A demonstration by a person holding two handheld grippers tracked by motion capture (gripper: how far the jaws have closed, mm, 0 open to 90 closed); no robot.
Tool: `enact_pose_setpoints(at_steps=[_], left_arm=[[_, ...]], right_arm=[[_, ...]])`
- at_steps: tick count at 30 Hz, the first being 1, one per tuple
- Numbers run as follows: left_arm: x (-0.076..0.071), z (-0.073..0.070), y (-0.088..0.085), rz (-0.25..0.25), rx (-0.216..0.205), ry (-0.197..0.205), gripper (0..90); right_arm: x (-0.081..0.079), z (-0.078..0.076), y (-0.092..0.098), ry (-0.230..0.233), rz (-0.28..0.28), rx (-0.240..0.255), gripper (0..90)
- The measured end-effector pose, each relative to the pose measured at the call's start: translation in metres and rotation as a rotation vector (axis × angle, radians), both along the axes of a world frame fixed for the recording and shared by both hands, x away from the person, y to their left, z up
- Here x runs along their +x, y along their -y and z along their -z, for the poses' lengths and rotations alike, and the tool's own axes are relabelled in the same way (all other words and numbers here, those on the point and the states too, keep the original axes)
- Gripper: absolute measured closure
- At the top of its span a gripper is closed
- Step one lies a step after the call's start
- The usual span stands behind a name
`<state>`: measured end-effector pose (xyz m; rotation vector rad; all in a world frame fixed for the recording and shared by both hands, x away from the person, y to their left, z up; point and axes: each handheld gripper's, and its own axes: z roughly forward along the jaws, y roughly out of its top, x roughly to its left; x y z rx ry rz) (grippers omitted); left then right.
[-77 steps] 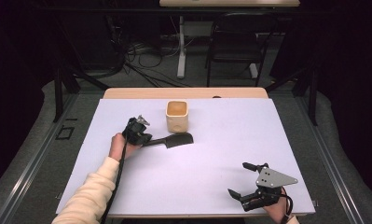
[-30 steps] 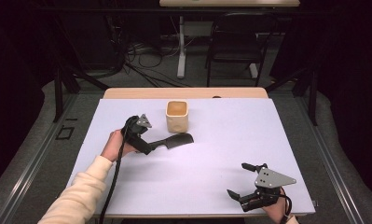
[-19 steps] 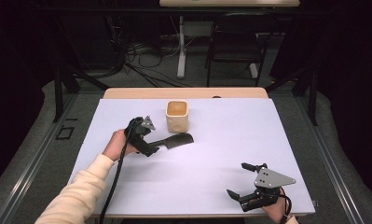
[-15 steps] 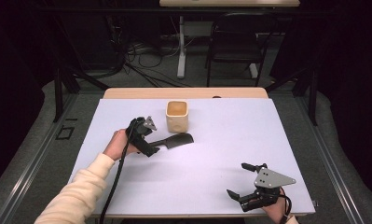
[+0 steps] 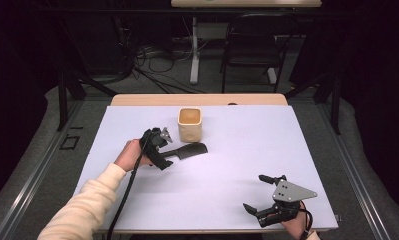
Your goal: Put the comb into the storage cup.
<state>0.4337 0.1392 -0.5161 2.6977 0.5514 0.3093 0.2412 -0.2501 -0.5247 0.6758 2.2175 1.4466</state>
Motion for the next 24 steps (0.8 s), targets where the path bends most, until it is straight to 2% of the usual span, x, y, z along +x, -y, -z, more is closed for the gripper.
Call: enact_pose_setpoints(at_steps=[6, 11, 13, 17, 24], left_arm=[[0.002, 0.005, 0.006, 0.019, 0.053, -0.011, 19.2], [0.006, 0.008, 0.012, 0.021, 0.065, -0.007, 31.6], [0.008, 0.006, 0.015, 0.035, 0.078, -0.021, 38.5], [0.013, 0.004, 0.023, 0.063, 0.127, -0.029, 52.7], [0.02, 0.004, 0.035, 0.105, 0.205, -0.043, 63.6]], right_arm=[[0.0, 0.0, 0.0, 0.003, 0.0, 0.0, 0.0], [-0.001, 0.0, 0.0, 0.007, -0.007, -0.002, 0.0], [-0.002, -0.001, 0.0, 0.006, -0.006, 0.001, 0.0], [-0.001, 0.0, 0.0, 0.005, -0.005, 0.003, 0.0], [-0.002, 0.0, 0.0, 0.004, -0.009, 0.005, 0.0]])
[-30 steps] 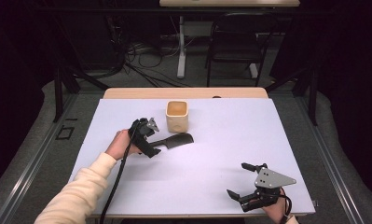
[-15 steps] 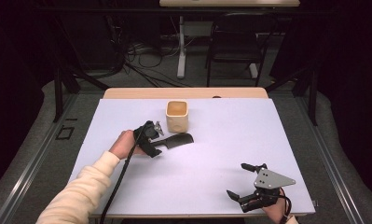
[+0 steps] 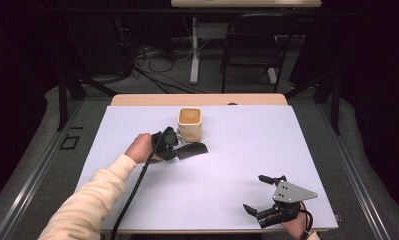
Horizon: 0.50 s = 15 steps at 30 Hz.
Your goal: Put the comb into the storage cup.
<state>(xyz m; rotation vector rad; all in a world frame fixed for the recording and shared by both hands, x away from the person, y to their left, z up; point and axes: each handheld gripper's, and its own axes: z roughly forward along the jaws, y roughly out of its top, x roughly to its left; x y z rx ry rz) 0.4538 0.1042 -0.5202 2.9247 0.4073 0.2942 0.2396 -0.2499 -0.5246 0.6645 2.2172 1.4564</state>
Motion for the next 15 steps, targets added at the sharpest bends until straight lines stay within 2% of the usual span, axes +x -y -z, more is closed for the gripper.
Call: enact_pose_setpoints(at_steps=[4, 9, 15], left_arm=[[0.0024, -0.002, 0.0058, 0.029, 0.04, 0.0, 67.7], [0.0058, 0.0028, 0.0077, 0.03, 0.089, -0.023, 68.3], [0.0077, 0.0043, 0.0048, 0.036, 0.065, -0.023, 71.5]], right_arm=[[-0.0002, -0.0004, 0.0006, 0.0, 0.001, -0.002, 0.0], [0.0, -0.0006, 0.0009, 0.008, -0.001, -0.002, 0.0], [-0.0001, -0.0006, 0.001, 0.007, -0.001, -0.003, 0.0]])
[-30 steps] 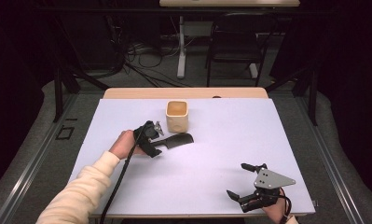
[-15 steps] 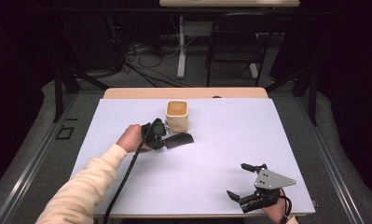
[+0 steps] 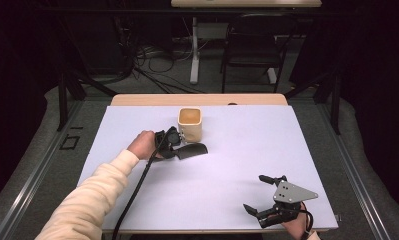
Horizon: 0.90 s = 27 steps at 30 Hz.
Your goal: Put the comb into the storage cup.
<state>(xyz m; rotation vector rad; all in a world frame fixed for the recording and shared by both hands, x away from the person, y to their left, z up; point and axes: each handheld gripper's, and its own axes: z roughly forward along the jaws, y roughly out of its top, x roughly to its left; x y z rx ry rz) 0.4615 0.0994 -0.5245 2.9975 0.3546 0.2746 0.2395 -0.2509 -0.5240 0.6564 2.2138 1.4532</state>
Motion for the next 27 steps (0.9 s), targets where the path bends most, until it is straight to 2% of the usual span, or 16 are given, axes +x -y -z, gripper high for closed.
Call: enact_pose_setpoints(at_steps=[1, 5, 7, 18, 24, 27], left_arm=[[0.0, 0.0, 0.0, -0.001, 0.004, -0.007, 71.8], [-0.001, -0.002, 0.001, 0.006, 0.023, 0.007, 72.1], [-0.002, -0.004, 0.0, 0.002, 0.002, -0.008, 72.2], [-0.017, -0.02, -0.009, -0.017, -0.088, 0.01, 72.2], [-0.025, -0.026, -0.015, -0.021, -0.107, 0.033, 72.3], [-0.028, -0.027, -0.019, -0.035, -0.134, 0.04, 72.3]], right_arm=[[0.0, 0.0, 0.0, 0.0, 0.0, 0.0, 0.0], [0.001, 0.001, 0.0, -0.004, 0.005, 0.0, 0.0], [0.001, 0.001, 0.0, -0.006, 0.007, 0.001, 0.0], [0.001, 0.001, 0.0, -0.005, 0.009, 0.002, 0.0], [0.001, 0.001, 0.0, -0.005, 0.008, 0.002, 0.0], [0.001, 0.001, 0.0, -0.004, 0.008, 0.002, 0.0]])
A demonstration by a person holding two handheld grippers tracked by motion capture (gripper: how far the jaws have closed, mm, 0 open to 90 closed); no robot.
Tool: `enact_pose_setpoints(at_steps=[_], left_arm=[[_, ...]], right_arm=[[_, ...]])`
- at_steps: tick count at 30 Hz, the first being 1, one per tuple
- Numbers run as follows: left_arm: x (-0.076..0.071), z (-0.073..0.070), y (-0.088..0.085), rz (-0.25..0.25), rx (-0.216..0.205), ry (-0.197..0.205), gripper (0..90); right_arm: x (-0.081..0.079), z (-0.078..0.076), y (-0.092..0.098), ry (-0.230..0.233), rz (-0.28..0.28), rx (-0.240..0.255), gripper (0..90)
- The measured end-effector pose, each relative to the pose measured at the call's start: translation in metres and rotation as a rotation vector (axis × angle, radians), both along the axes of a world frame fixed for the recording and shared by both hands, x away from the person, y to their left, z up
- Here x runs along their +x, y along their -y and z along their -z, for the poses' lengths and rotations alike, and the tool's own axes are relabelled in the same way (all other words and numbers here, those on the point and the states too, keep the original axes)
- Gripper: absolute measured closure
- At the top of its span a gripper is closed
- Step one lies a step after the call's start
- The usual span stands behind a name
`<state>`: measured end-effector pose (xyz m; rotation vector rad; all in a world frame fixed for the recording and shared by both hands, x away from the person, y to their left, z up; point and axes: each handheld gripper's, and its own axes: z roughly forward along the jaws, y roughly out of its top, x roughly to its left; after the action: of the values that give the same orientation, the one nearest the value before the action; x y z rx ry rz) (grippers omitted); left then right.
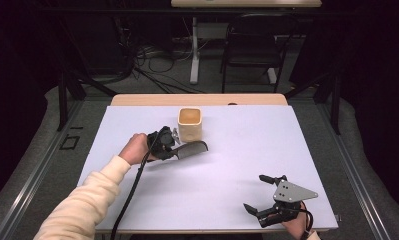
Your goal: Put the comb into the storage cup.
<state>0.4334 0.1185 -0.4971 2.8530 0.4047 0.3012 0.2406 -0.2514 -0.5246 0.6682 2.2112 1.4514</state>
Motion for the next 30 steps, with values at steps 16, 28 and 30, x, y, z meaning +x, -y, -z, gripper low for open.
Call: enact_pose_setpoints(at_steps=[16, 28, 30], left_arm=[[-0.015, -0.01, -0.019, -0.056, -0.12, 0.02, 72.2], [-0.023, -0.01, -0.033, -0.127, -0.216, 0.024, 72.2], [-0.025, -0.009, -0.036, -0.136, -0.23, 0.026, 72.2]], right_arm=[[0.0, 0.0, 0.0, -0.007, -0.001, 0.002, 0.1], [0.0, 0.0, 0.0, -0.009, 0.001, 0.003, 0.1], [0.001, 0.0, 0.0, -0.009, 0.0, 0.002, 0.1]])
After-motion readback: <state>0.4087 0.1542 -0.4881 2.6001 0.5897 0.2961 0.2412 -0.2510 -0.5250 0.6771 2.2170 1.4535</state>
